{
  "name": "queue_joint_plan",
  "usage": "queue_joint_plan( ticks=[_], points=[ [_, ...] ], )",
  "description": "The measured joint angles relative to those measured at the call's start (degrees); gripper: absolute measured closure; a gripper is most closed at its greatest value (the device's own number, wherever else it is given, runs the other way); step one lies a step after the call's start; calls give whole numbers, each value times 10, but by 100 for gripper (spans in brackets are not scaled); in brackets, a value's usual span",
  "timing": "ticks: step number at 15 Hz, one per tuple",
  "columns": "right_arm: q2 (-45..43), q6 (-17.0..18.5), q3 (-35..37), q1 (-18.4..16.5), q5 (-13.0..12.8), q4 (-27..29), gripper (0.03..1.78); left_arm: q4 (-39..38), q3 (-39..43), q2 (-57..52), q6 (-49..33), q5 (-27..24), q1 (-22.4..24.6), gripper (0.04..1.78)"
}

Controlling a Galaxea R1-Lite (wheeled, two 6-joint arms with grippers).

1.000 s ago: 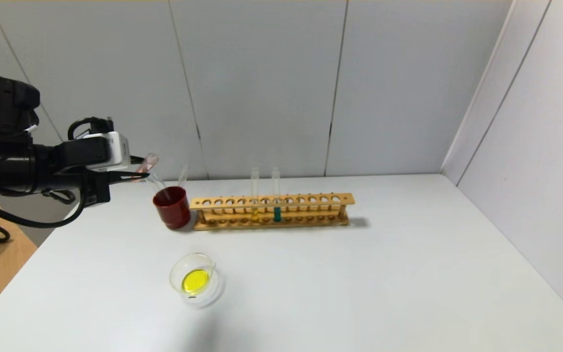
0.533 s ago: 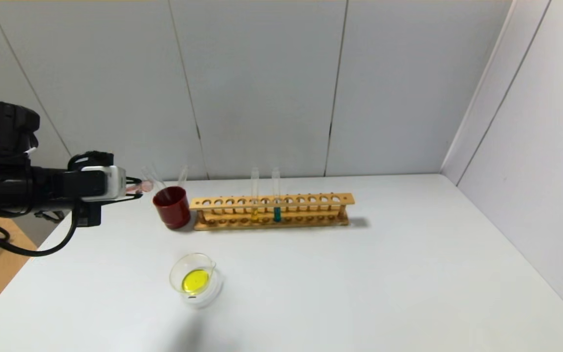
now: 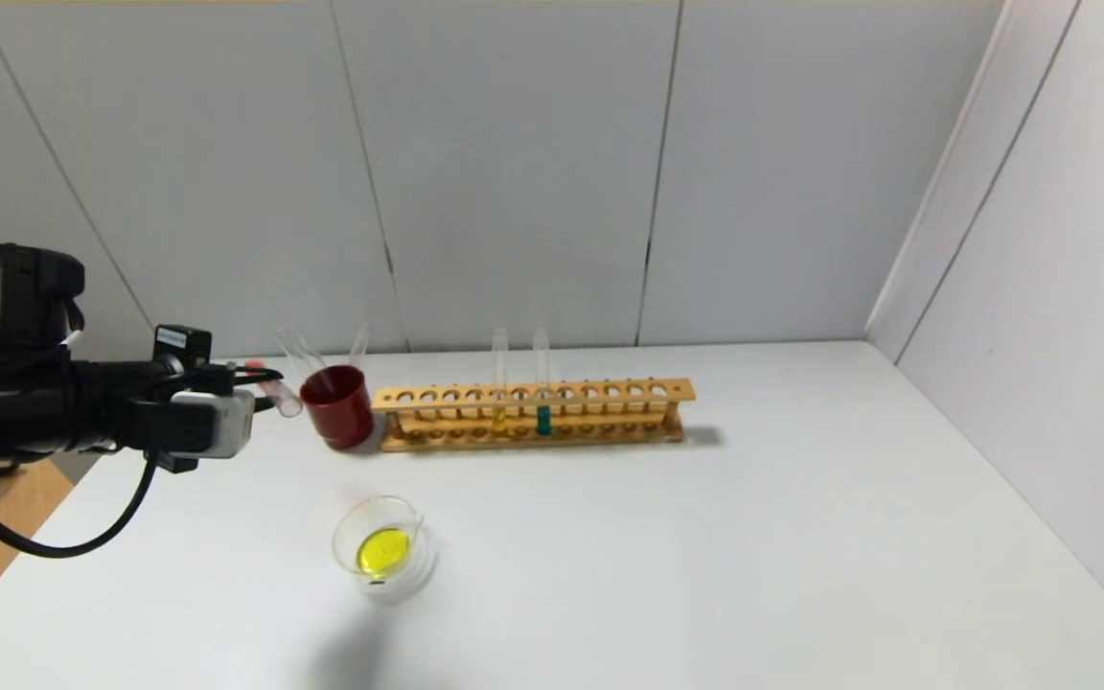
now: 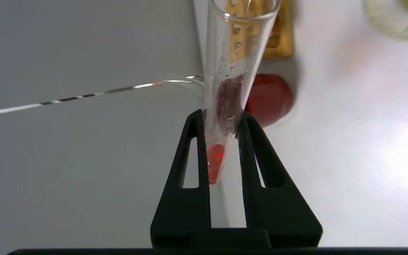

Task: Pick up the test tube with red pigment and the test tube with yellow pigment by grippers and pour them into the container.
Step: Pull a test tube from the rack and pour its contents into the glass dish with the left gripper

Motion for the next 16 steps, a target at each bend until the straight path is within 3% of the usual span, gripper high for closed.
queue_joint_plan(
  ticks=[16],
  points=[
    [0,0,0,0,0,0,6,-8,29,66,102,20,-1,152]
  ],
)
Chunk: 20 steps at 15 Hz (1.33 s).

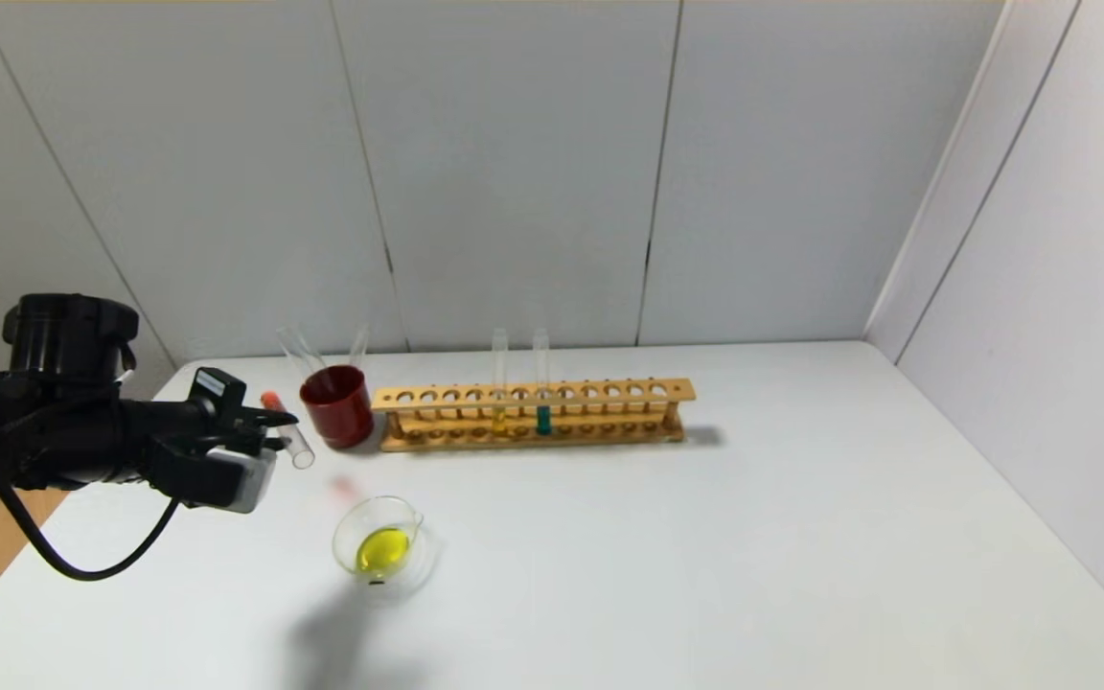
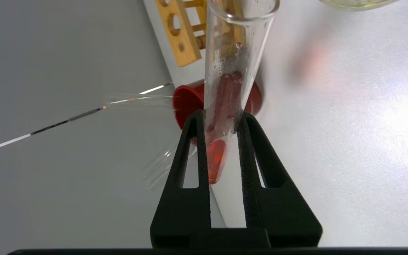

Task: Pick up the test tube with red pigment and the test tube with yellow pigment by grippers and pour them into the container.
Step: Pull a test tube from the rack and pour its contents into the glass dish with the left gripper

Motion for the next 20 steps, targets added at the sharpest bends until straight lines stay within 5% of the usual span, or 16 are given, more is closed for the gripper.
queue_joint_plan(
  ticks=[8,16,20],
  points=[
    [0,0,0,0,0,0,6,-74,32,13,12,52,-20,152],
    [0,0,0,0,0,0,6,-75,37,18,23,73,-39,152],
    [0,0,0,0,0,0,6,-77,53,13,60,125,-40,152]
  ],
)
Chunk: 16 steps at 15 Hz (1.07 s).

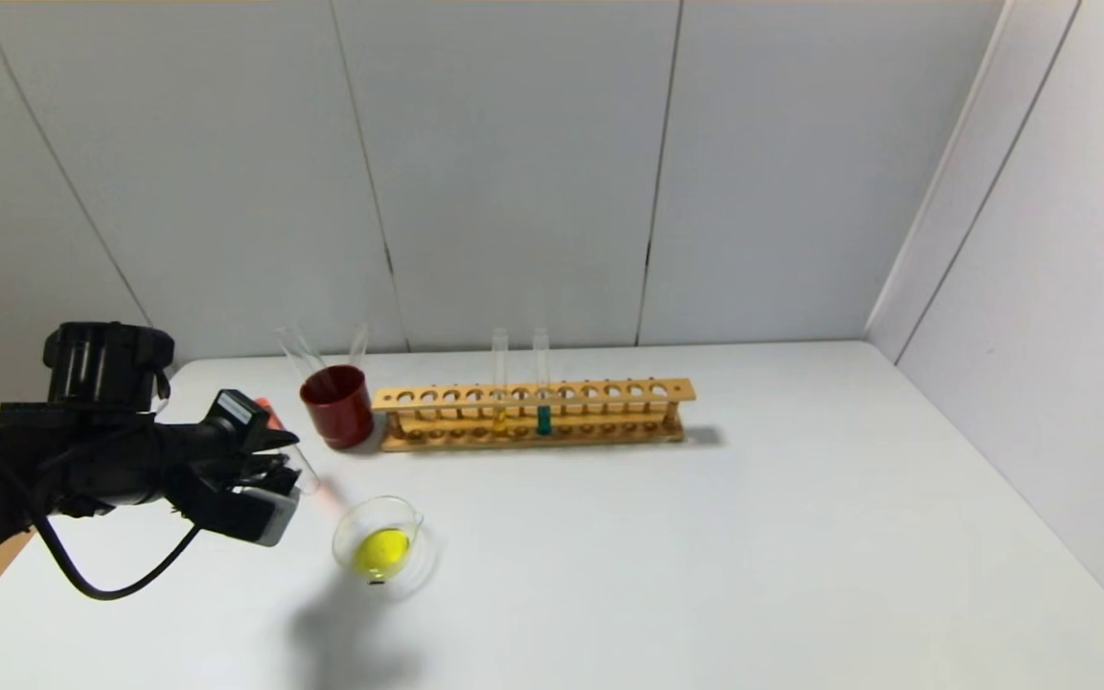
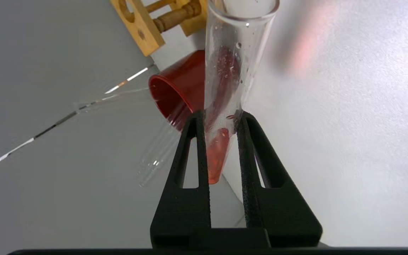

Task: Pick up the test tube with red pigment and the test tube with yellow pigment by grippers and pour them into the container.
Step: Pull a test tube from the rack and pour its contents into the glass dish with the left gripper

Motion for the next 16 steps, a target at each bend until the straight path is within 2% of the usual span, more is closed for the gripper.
queue_joint_plan(
  ticks=[9,16],
  points=[
    [0,0,0,0,0,0,6,-5,2,14,-4,28,-24,152],
    [0,0,0,0,0,0,6,-41,8,19,2,47,-43,152]
  ],
)
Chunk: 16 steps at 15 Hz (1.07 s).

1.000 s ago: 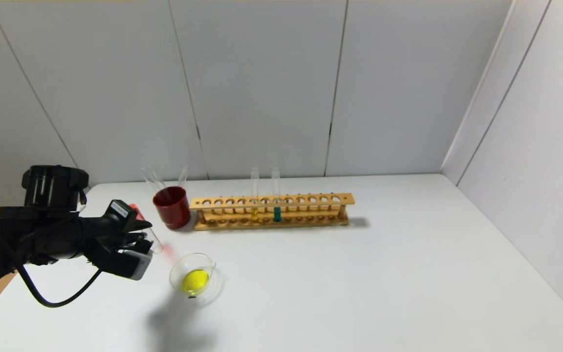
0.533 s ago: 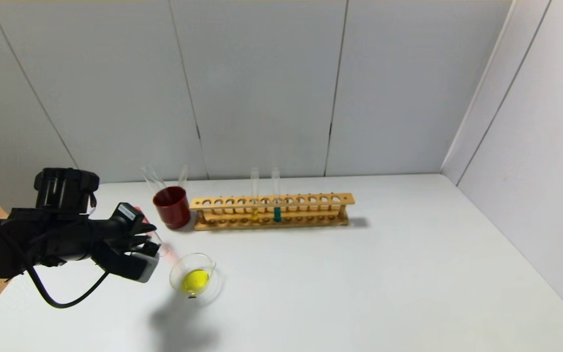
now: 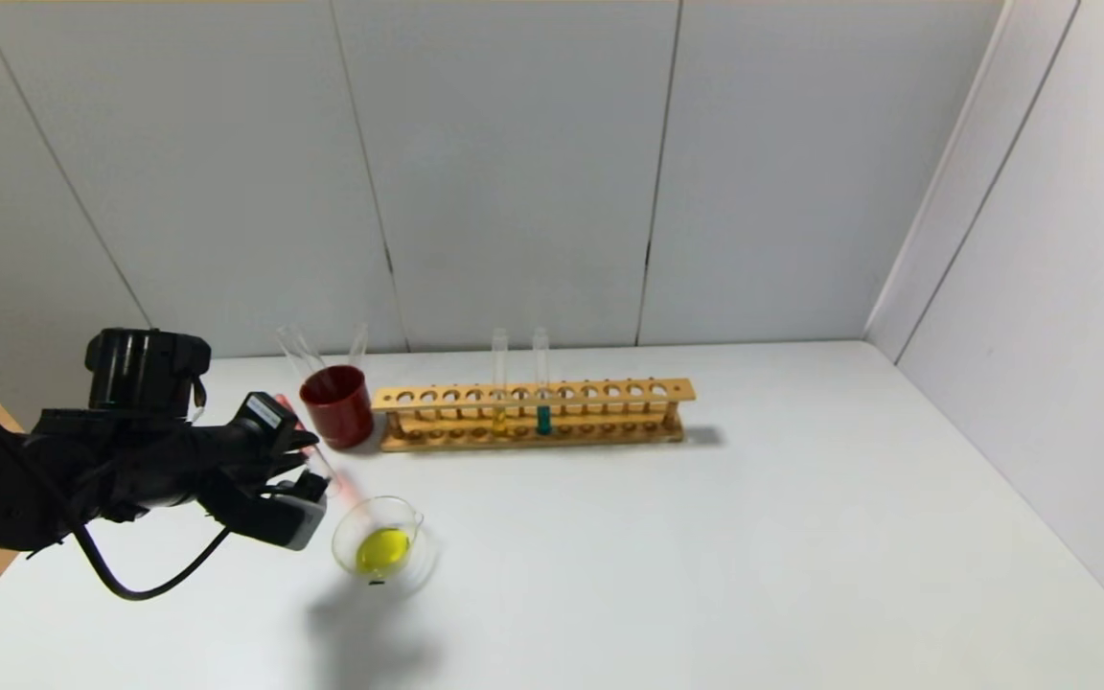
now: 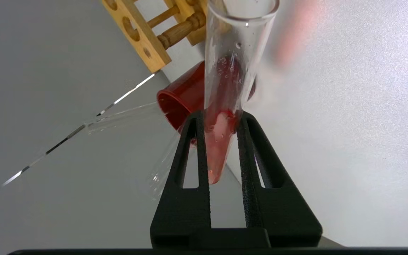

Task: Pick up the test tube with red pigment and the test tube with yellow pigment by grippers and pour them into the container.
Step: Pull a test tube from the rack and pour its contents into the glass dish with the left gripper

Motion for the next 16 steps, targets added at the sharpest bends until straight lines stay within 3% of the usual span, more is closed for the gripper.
queue_joint_plan(
  ticks=[16],
  points=[
    [0,0,0,0,0,0,6,-6,0,9,24,23,-12,152]
  ],
)
